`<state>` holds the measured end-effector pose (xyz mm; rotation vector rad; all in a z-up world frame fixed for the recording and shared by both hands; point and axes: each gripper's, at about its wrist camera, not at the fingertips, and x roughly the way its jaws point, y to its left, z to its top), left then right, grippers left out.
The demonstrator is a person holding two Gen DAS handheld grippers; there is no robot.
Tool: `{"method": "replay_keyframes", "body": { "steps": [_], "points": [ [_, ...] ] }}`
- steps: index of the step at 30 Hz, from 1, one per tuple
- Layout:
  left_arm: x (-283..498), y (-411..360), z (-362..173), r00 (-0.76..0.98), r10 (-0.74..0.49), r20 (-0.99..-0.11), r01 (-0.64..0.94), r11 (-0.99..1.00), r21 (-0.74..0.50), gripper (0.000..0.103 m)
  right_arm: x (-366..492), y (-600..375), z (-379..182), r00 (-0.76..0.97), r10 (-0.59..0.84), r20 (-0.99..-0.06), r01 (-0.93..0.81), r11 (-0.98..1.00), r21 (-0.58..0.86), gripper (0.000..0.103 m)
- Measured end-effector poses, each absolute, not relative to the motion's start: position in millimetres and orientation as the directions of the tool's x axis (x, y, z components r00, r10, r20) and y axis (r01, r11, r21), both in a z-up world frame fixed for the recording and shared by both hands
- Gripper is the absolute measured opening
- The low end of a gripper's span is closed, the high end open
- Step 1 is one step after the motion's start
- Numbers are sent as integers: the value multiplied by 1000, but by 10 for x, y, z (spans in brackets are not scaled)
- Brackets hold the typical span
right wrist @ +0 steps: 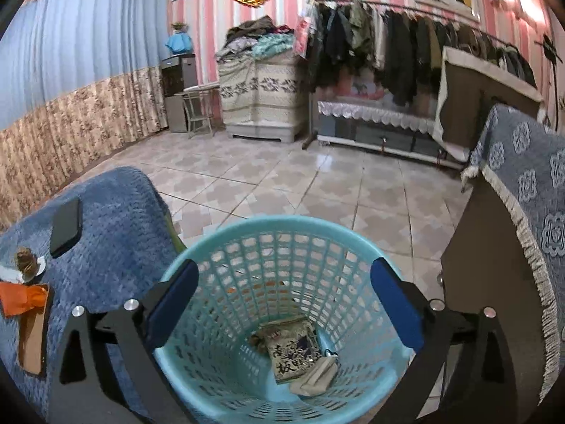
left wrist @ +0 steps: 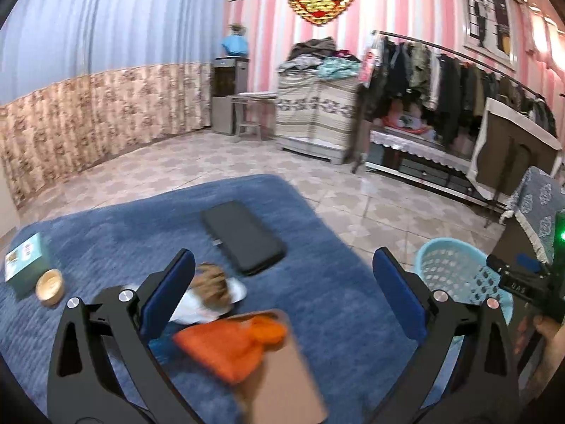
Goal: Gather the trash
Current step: 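Move both open tools back over the blue rug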
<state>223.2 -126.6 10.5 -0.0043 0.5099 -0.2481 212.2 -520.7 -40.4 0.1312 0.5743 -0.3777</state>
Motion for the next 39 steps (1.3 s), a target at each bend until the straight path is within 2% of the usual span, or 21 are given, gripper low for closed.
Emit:
{"method": "replay_keyframes", "body": {
  "steps": [4, 11, 18, 24, 33, 35, 37, 39],
  "points": [
    [2106, -868, 66, 853, -180, -489, 176, 983, -56, 98, 2102, -4916, -308, 801, -282, -528, 341, 940, 15, 97],
    [1933, -152, -202, 836, -67, -545, 62, 998, -28, 97, 2060, -4411, -263, 848, -155, -507, 232, 969, 91, 97],
    [1843, 452, -433, 815, 18, -579, -38, 999, -23, 97, 2185, -3785, -360, 842, -74, -535, 104, 994, 27, 97],
    [1818, 669, -549, 810, 41, -585, -79, 996, -39, 97, 2340, -3270, -483, 824, 19, -566, -20, 1000, 4, 97],
    [1863, 819, -669, 801, 51, -597, -101, 994, -50, 97, 2578, -2647, -799, 788, 38, -614, -156, 978, -139, 96],
    [1870, 862, -702, 799, 55, -599, -110, 992, -55, 97, 2603, -2589, -800, 787, 44, -615, -168, 975, -146, 94],
    [1887, 888, -727, 795, 55, -604, -116, 991, -62, 97, 2636, -2531, -810, 776, 70, -626, -203, 968, -144, 83],
    [1900, 905, -756, 791, 55, -610, -120, 990, -67, 97, 2686, -2488, -811, 772, 81, -631, -225, 963, -151, 77]
  ]
}}
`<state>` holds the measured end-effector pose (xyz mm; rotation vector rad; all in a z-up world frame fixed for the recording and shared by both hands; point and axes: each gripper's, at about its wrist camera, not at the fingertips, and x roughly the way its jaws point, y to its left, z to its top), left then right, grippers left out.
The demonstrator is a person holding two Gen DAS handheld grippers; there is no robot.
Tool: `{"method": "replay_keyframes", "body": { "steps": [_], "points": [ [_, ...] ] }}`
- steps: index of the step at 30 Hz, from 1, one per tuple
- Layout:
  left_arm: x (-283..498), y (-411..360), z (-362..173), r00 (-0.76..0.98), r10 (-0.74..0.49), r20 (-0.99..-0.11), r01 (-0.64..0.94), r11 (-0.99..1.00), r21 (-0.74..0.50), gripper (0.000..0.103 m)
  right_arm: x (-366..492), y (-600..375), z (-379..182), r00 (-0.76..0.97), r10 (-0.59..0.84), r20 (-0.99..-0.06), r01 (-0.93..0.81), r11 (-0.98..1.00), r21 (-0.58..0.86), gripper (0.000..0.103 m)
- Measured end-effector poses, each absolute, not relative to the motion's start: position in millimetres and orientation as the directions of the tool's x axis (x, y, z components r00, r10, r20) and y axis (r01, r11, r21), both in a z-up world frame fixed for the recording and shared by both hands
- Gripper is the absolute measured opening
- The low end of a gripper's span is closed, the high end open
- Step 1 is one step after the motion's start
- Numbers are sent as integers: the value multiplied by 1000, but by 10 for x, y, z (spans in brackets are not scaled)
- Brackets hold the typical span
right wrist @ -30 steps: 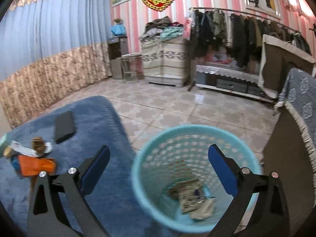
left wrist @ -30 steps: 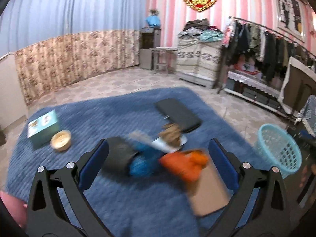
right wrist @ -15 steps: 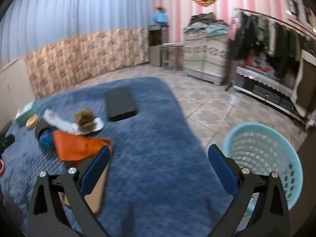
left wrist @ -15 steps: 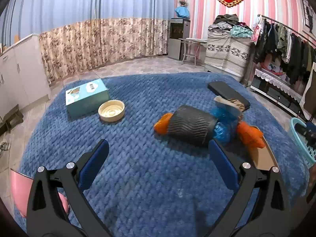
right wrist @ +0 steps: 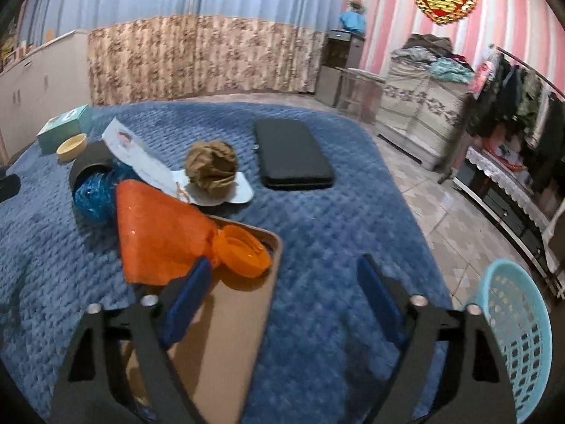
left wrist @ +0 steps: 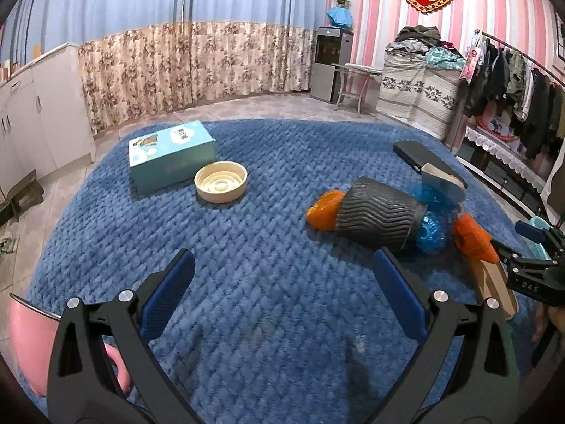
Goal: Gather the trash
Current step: 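Grasp the orange round cap with the right gripper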
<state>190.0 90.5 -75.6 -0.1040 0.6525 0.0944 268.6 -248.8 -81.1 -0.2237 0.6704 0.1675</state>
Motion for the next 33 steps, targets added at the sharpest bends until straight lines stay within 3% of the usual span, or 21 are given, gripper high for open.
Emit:
{"method": "replay_keyframes", "body": {
  "steps": [2, 4, 13, 19, 27, 29, 31, 33],
  "points": [
    [1913, 899, -787, 787, 56, -614, -120, 991, -63, 97, 2728, -2435, -836, 766, 97, -636, -253, 954, -159, 68],
    [1925, 890, -806, 784, 59, -618, -118, 991, -56, 97, 2777, -2419, -861, 746, 126, -654, -283, 949, -140, 53],
    [1988, 744, -834, 782, 38, -622, -94, 994, -58, 97, 2794, -2467, -777, 732, 216, -645, -348, 934, -82, 19],
    [2003, 596, -807, 785, 22, -619, -67, 997, -49, 97, 2802, -2632, -652, 759, 230, -610, -323, 945, -46, 6],
    [2044, 358, -698, 798, -2, -602, -30, 999, -44, 97, 2819, -2786, -637, 735, 277, -620, -331, 943, 29, 8],
    [2033, 322, -683, 800, -7, -600, -24, 999, -44, 97, 2810, -2697, -703, 725, 268, -635, -347, 938, 0, 13],
    [2023, 291, -684, 797, -12, -603, -16, 999, -41, 97, 2812, -2648, -740, 716, 269, -644, -358, 934, -8, 44],
    [2013, 276, -688, 797, -9, -604, -13, 999, -33, 97, 2800, -2594, -766, 716, 272, -643, -363, 932, -11, 51]
  ]
}}
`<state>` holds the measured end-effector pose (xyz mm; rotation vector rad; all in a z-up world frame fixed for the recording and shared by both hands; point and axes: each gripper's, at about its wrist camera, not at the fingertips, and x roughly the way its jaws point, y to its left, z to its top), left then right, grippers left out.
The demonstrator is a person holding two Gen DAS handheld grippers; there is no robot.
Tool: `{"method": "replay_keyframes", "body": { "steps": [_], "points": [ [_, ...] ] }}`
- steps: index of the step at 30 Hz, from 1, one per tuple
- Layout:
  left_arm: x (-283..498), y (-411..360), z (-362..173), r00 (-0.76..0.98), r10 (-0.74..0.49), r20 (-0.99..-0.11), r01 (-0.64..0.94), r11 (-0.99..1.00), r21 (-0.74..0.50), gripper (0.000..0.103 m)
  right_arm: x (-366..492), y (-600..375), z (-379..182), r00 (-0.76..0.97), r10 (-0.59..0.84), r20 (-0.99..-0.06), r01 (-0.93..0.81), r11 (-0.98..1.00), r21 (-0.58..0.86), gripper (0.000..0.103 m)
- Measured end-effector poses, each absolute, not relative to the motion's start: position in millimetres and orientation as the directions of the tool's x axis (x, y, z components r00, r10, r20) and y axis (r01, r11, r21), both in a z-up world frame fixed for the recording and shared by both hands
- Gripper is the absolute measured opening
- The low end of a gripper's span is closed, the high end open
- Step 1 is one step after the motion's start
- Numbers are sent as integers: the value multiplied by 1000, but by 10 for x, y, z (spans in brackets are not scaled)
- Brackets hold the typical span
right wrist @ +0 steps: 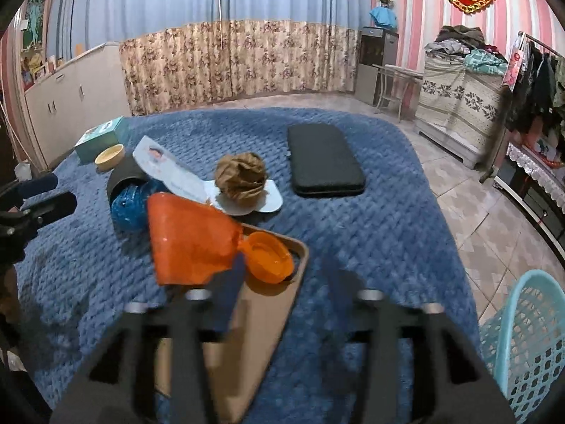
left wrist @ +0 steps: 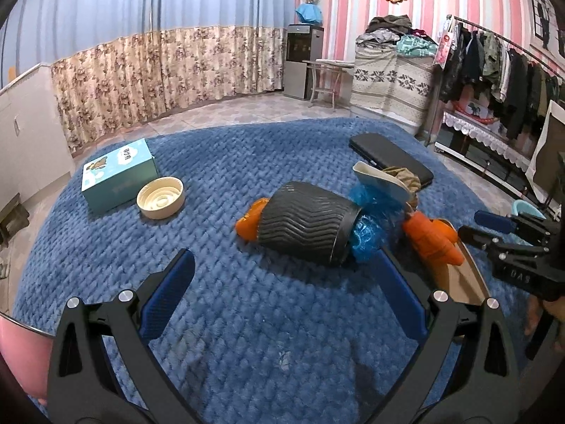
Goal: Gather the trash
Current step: 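Grasp the orange round cap with the right gripper, then grasp the white paper card with the left gripper while the right holds the orange cap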
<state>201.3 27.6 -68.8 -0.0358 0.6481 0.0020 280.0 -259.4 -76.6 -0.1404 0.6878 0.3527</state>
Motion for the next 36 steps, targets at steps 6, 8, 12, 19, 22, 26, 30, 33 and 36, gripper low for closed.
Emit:
{"method": "replay_keyframes", "body": {
  "steps": [6, 8, 12, 19, 22, 26, 30, 33, 36],
  "points": [
    [2002, 384, -700, 792, -11, -610, -32, 998, -59, 97, 2891, -2453, -895, 684, 273, -676, -384, 923, -15, 51],
    [2005, 413, -706, 795, -7, -607, -33, 998, -54, 97, 2933, -2403, -928, 675, 273, -685, -393, 919, -21, 51],
    [2014, 482, -716, 795, 4, -606, -42, 998, -49, 97, 3008, -2339, -990, 667, 252, -701, -394, 918, -45, 20],
    [2043, 514, -710, 794, 1, -608, -44, 997, -57, 97, 2948, -2497, -818, 693, 307, -653, -385, 922, 25, 9],
    [2064, 459, -696, 793, -11, -609, -31, 998, -57, 97, 2938, -2607, -738, 702, 327, -632, -376, 925, 61, 9],
    [2125, 353, -659, 791, -29, -611, -13, 998, -64, 97, 2894, -2754, -668, 716, 337, -611, -357, 929, 94, 9],
    [2253, 136, -549, 797, -56, -601, 15, 997, -73, 97, 2862, -2882, -616, 731, 328, -598, -334, 937, 106, 9],
    [2356, -57, -460, 806, -82, -586, 48, 996, -74, 96, 2853, -2984, -606, 740, 313, -595, -311, 944, 110, 9],
    [2489, -245, -434, 798, -108, -593, 80, 994, -74, 86, 2850, -3099, -584, 751, 305, -585, -291, 949, 121, 9]
  ]
}}
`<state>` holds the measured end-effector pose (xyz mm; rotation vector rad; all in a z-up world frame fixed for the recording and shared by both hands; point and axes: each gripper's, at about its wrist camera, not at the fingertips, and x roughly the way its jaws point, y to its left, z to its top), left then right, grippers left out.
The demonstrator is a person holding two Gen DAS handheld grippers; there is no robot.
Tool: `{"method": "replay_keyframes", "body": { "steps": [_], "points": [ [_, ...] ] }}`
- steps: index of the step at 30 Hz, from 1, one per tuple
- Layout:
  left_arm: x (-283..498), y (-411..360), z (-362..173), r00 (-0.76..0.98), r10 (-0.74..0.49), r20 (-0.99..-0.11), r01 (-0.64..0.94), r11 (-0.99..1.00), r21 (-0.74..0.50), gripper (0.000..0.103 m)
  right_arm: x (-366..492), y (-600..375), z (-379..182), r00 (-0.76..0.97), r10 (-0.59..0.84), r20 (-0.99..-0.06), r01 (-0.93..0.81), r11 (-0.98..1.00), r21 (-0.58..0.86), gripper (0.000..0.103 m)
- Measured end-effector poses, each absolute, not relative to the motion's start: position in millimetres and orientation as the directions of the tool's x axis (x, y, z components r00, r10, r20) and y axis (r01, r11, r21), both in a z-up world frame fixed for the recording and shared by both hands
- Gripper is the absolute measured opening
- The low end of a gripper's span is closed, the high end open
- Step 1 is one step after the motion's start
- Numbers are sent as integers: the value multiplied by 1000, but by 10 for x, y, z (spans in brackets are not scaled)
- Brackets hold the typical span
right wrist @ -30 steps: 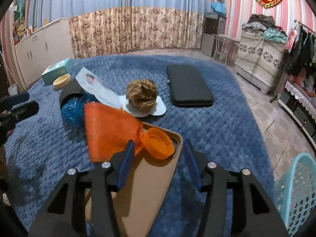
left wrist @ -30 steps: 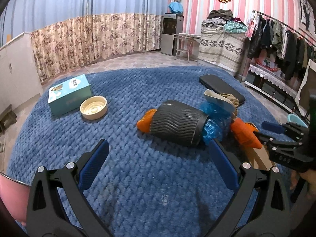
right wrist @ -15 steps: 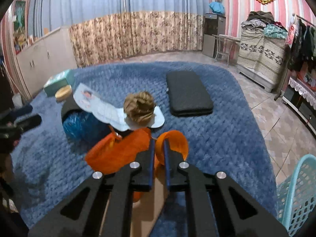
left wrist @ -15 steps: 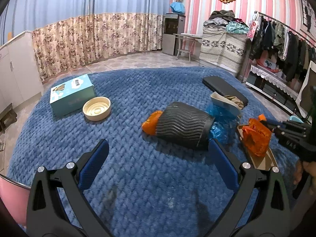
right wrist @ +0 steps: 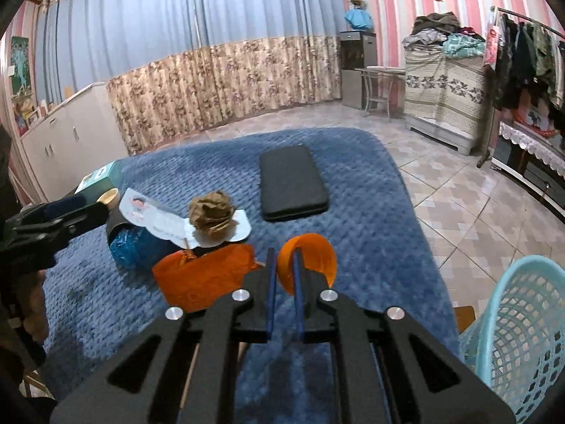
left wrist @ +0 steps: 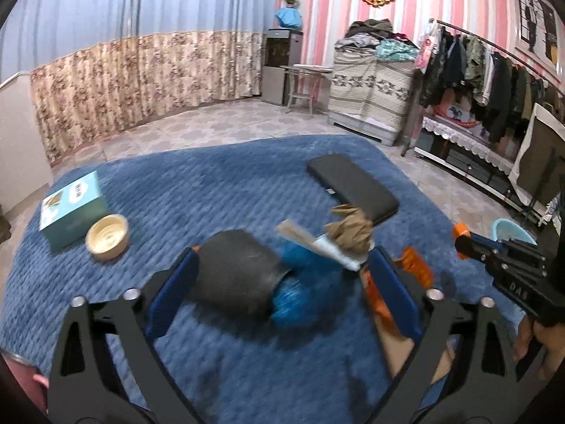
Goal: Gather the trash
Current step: 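Grasp the white paper card with the left gripper while the right holds the orange cap, then carry the white card and orange cap in both grippers over the blue basket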
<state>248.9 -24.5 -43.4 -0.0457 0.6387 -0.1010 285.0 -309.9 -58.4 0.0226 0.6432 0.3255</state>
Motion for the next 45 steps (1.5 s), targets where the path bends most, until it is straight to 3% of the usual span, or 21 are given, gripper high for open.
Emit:
{"method": "replay_keyframes", "body": {
  "steps": [3, 6, 8, 9, 10, 15, 24, 31, 45],
  "points": [
    [2637, -405, -469, 767, -137, -627, 114, 991, -77, 57, 2845, -3177, -561, 760, 300, -577, -278, 952, 129, 9],
    [2764, -530, -504, 742, -155, -652, 136, 987, -80, 43, 2836, -3260, -542, 767, 296, -569, -265, 954, 138, 9],
    [2836, -604, -534, 733, -147, -664, 149, 987, -54, 26, 2824, -3322, -528, 773, 290, -564, -254, 956, 143, 9],
    [2862, -625, -552, 725, -139, -674, 152, 988, -41, 12, 2816, -3350, -517, 776, 289, -561, -250, 957, 148, 9],
    [2879, -640, -558, 722, -128, -680, 150, 988, -28, 7, 2810, -3388, -502, 780, 287, -556, -244, 958, 152, 9],
    [2838, -626, -433, 745, -108, -658, 144, 990, 0, 0, 2788, -3488, -471, 791, 283, -542, -232, 959, 163, 9],
    [2531, -748, 133, 822, -120, -557, 169, 985, 38, 0, 2643, -3686, -397, 818, 255, -516, -190, 966, 176, 9],
    [2340, -1233, 351, 825, -230, -516, 275, 961, 12, 0, 2440, -4198, -335, 847, 150, -509, -72, 983, 170, 9],
    [2266, -2721, -47, 687, -484, -542, 537, 841, -69, 0, 2104, -5416, -331, 804, -175, -569, 254, 965, 61, 9]
  ]
}}
